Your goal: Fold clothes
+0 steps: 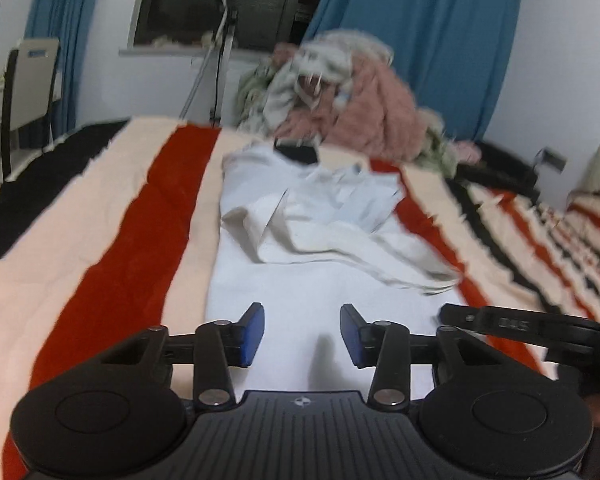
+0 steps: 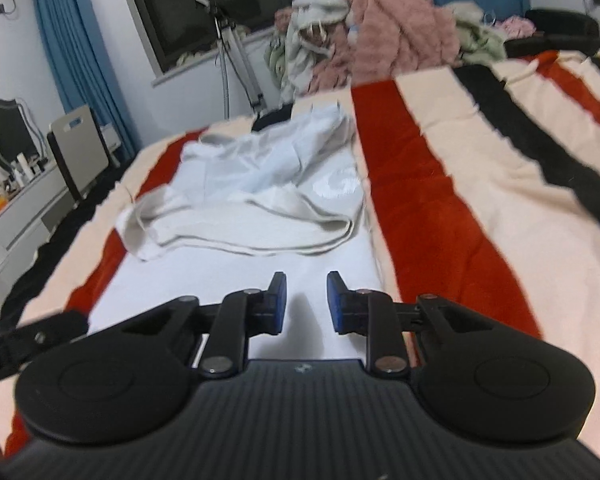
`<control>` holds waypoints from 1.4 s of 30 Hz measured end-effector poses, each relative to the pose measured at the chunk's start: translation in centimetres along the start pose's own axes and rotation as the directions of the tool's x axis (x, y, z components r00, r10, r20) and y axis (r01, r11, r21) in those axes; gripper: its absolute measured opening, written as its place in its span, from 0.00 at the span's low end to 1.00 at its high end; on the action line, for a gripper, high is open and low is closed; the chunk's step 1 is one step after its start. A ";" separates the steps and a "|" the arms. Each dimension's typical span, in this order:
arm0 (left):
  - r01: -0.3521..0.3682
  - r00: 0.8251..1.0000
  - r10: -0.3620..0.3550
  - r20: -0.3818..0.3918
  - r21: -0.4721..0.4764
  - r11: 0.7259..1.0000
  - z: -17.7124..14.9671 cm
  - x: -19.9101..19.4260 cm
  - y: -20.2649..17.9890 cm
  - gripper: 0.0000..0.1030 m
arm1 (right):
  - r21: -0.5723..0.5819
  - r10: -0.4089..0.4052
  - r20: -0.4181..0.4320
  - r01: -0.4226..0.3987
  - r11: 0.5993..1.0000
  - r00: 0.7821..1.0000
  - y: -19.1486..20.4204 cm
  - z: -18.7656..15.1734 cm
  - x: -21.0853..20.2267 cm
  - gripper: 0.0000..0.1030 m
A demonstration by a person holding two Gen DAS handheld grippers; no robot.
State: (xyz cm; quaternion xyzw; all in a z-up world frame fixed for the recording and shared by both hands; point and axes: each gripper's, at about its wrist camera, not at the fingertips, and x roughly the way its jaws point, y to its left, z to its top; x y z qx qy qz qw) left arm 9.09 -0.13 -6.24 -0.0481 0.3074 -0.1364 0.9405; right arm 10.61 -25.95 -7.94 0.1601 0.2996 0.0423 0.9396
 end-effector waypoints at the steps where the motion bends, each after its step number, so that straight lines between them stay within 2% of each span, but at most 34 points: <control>1: -0.011 1.000 0.011 -0.025 -0.004 1.000 0.4 1.3 0.3 0.33 | 0.000 -0.001 -0.011 0.001 1.000 1.000 -0.2 0.1 0.7 0.24; 3: -0.034 0.998 0.034 -0.061 -0.012 0.999 1.3 3.6 1.1 0.24 | -0.022 -0.017 -0.030 0.016 1.000 0.999 -0.3 0.5 2.3 0.24; 6: -0.051 0.995 0.049 -0.082 -0.012 0.999 2.8 6.7 2.1 0.20 | -0.073 -0.051 -0.065 0.047 0.996 0.997 0.0 1.5 4.5 0.24; 14: 0.000 0.999 0.000 -0.035 -0.022 1.000 7.2 11.9 3.3 0.17 | -0.094 -0.040 -0.049 0.035 0.995 0.998 0.3 5.2 9.0 0.24; 22: 0.011 1.000 -0.011 0.021 -0.017 1.000 9.0 13.2 3.3 0.17 | -0.045 -0.042 0.067 0.045 0.998 0.997 -0.6 8.4 11.3 0.25; 24: 0.014 0.999 -0.014 0.035 -0.016 1.000 9.4 13.6 3.3 0.28 | -0.045 -0.039 0.091 0.043 0.998 0.995 -0.7 8.4 11.0 0.26; 25: 0.015 0.999 -0.015 0.042 -0.013 1.000 9.6 13.6 3.3 0.29 | -0.049 -0.034 0.093 0.039 0.998 0.995 -0.6 8.3 10.8 0.26; 29: 0.008 0.997 -0.014 0.079 0.075 0.997 8.1 10.1 2.0 0.42 | -0.091 -0.016 0.082 0.024 0.996 0.996 0.5 7.8 9.0 0.28; 30: 0.006 0.996 -0.014 0.086 0.097 0.995 7.8 9.1 1.7 0.44 | -0.112 -0.002 0.077 0.010 0.994 0.997 0.8 7.7 8.3 0.41; 31: 0.004 0.996 -0.015 0.093 0.118 0.993 7.5 8.1 1.4 0.45 | -0.128 0.005 0.077 0.005 0.992 0.997 1.1 7.4 7.4 0.62; 32: 0.001 0.995 -0.015 0.101 0.137 0.991 7.2 7.1 1.1 0.47 | -0.135 0.007 0.088 0.004 0.991 0.996 1.3 7.1 6.4 0.72; 33: -0.004 0.993 -0.012 0.115 0.137 0.991 7.0 6.0 1.0 0.55 | -0.141 0.009 0.100 0.005 0.990 0.995 1.6 6.7 5.2 0.84; 36: -0.016 0.988 -0.002 0.155 0.113 0.993 6.7 2.8 0.9 0.73 | -0.160 0.011 0.111 0.007 0.987 0.994 2.4 5.8 2.1 0.86; 38: -0.024 0.983 0.002 0.184 0.114 0.993 6.2 0.4 0.6 0.80 | -0.183 0.004 0.120 0.018 0.983 0.993 2.9 5.0 0.1 0.86; 42: -0.038 0.976 0.007 0.218 0.142 0.989 4.8 -4.0 -0.2 0.86 | -0.212 0.000 0.147 0.032 0.977 0.989 3.7 3.6 -4.1 0.86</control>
